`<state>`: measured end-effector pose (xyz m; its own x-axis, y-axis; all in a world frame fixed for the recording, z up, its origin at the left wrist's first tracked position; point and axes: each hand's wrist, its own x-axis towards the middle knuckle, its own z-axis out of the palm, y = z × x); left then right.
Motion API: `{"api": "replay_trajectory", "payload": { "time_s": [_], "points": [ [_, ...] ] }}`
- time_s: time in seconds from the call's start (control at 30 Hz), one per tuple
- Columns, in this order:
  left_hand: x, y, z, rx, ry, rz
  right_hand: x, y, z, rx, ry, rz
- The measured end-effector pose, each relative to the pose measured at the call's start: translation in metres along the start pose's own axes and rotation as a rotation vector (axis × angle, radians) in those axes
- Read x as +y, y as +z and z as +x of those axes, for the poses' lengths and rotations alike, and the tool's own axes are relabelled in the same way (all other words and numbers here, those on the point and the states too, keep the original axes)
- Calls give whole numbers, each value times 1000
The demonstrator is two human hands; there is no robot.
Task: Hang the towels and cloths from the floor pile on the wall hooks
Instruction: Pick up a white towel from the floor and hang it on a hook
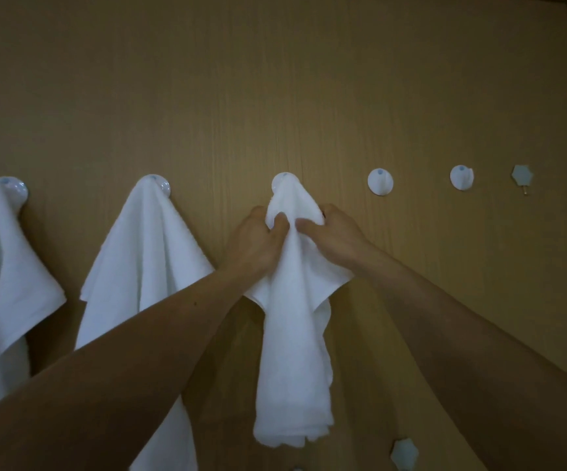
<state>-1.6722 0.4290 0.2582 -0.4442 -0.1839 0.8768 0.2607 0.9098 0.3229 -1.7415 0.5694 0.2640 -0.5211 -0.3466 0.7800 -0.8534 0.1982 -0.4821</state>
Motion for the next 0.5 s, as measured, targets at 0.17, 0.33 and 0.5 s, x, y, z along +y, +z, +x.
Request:
{"api": "replay_trajectory", "payload": {
  "time_s": [0.17, 0.33, 0.5],
  "points": [
    [-15, 9, -16, -100, 36, -85, 14, 29, -14, 24, 33, 125],
    [-14, 6, -30, -76, -6, -97, 22, 34, -30, 32, 189, 207],
    [1, -9, -56, 8, 26, 17, 19, 26, -70, 197, 122, 108]
  ]
}}
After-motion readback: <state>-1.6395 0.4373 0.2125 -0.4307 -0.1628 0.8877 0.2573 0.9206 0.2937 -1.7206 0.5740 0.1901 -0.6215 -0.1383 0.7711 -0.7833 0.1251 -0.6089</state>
